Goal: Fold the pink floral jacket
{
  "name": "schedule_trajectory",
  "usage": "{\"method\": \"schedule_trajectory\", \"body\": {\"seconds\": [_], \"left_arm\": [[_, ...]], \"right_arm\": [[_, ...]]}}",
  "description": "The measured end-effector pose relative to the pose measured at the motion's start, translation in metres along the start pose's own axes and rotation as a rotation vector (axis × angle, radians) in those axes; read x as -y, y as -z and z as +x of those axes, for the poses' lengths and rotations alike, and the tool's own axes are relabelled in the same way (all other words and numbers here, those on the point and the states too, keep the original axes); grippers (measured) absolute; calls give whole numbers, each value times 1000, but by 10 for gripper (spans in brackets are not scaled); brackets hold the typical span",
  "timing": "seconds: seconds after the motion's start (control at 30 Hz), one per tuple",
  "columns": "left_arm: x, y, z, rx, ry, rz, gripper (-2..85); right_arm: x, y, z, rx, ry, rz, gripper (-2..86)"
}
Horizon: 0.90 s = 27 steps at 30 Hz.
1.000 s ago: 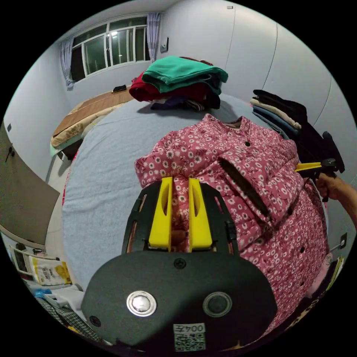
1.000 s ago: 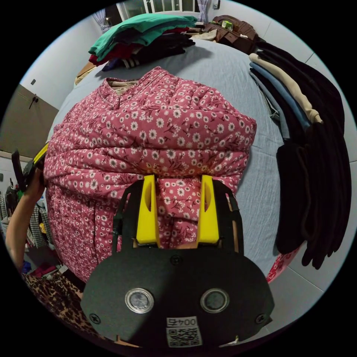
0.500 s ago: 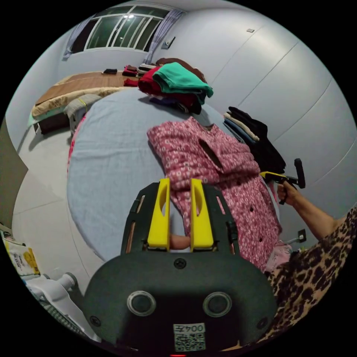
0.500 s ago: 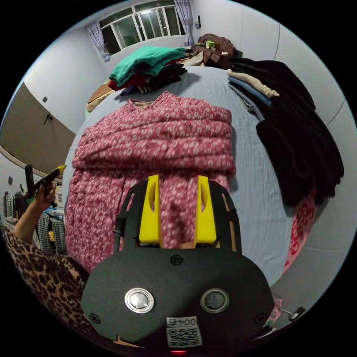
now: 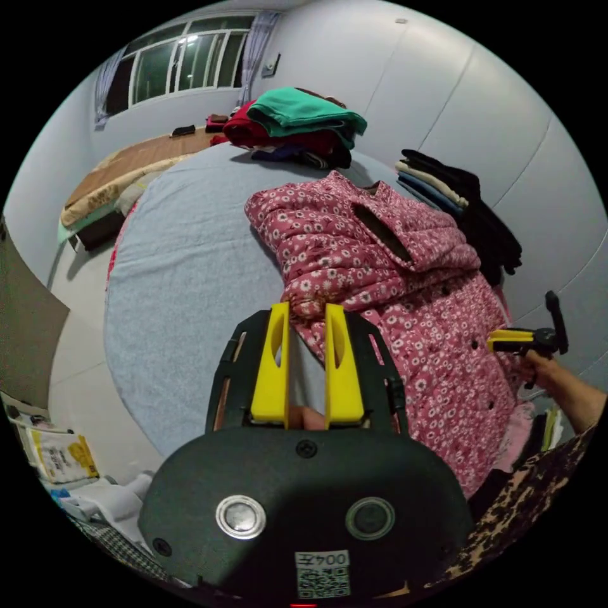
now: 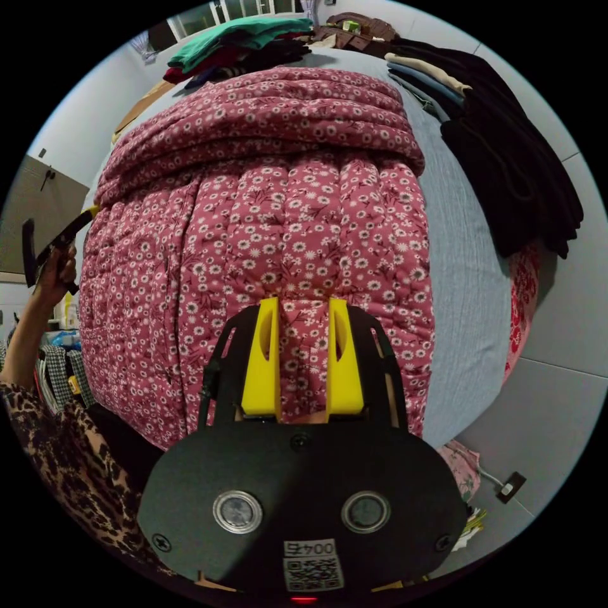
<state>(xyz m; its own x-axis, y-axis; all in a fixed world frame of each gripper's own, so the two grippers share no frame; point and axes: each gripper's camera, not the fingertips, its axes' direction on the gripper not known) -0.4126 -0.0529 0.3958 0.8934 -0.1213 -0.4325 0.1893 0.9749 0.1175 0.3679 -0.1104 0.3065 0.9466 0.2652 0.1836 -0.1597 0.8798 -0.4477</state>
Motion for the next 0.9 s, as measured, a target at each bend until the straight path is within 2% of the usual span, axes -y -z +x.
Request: {"method": "schedule_trajectory", "body": {"seconds": [0.2,0.37,0.47,0.57,0.63,0.7,0.8,0.9], "left_arm": [[-67,46,-22,-207,57,-42,127],[-166,79,-24,-243,148,-81,143],[-224,93,-23,-313,255,-17,152],[-271,87,-24,-443,361,15,165],[-304,85,-35,-551,493,121,171],[-323,82,-39,-618,553,127,174],[-346,84,-31,-566,534,67,178],[-367,85,-25,-576,553,56,178]], "right_arm": [[-8,-6,17,11,16,35,118],[-12,-9,39,47,56,43,118],[-18,-1,70,194,82,10,128],[-42,21,125,288,29,111,142],[-65,21,185,436,-73,129,162],[-82,11,228,557,-153,119,166],[-108,-13,272,697,-210,68,168],[-132,-34,288,733,-178,7,168]]}}
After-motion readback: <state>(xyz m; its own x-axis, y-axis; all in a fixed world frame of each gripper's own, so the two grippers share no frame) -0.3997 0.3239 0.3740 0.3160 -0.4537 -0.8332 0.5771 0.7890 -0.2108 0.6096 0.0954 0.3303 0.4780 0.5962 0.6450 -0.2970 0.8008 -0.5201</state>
